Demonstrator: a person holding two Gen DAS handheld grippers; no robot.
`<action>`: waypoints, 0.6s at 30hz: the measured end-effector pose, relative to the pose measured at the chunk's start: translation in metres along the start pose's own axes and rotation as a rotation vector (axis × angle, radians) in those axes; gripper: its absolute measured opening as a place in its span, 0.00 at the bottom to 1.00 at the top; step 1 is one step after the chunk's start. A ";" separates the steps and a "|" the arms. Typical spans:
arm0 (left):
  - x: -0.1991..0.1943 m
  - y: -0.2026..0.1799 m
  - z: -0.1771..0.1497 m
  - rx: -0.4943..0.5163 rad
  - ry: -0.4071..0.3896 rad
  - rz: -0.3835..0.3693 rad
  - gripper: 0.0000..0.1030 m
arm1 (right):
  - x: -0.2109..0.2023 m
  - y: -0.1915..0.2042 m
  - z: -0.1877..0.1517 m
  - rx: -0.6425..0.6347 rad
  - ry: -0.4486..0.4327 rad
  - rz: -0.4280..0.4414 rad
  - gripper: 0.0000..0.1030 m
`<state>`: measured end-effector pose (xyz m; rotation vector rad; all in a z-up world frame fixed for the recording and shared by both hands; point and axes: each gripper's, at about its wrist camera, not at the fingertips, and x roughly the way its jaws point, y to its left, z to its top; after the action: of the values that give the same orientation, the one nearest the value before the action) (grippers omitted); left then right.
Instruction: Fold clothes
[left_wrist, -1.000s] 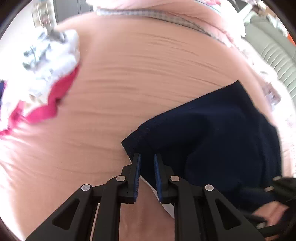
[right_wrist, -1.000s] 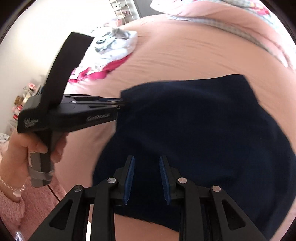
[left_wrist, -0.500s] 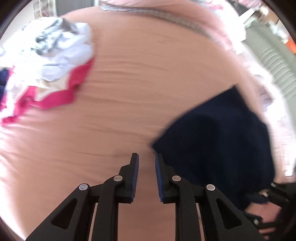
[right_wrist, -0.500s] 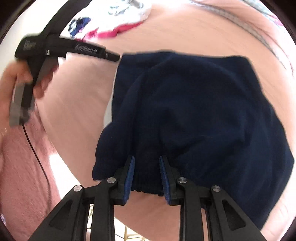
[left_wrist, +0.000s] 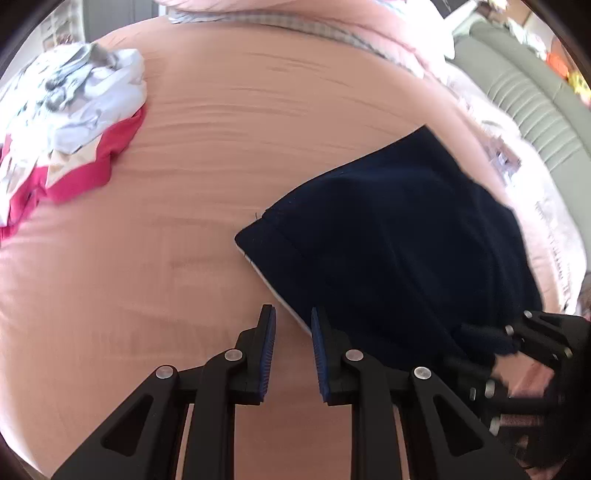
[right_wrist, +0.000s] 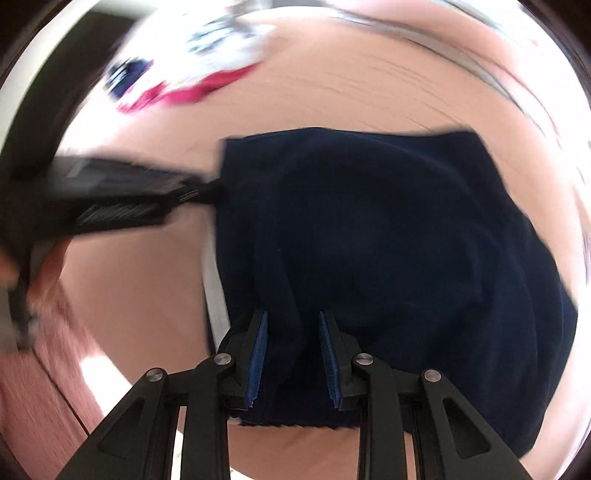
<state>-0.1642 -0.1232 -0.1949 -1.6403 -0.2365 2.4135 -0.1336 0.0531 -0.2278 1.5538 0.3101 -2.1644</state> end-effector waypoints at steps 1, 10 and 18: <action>-0.005 -0.001 -0.004 -0.018 -0.009 -0.032 0.17 | 0.001 -0.006 0.005 0.018 -0.002 -0.002 0.26; -0.028 -0.051 -0.058 0.048 -0.013 -0.144 0.17 | -0.014 -0.039 -0.020 0.041 0.025 0.038 0.26; -0.007 -0.086 -0.052 0.146 -0.016 -0.035 0.17 | -0.047 -0.080 -0.028 0.130 -0.067 0.100 0.26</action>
<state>-0.1059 -0.0411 -0.1864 -1.5409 -0.0877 2.3587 -0.1373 0.1460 -0.1996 1.5267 0.0688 -2.1906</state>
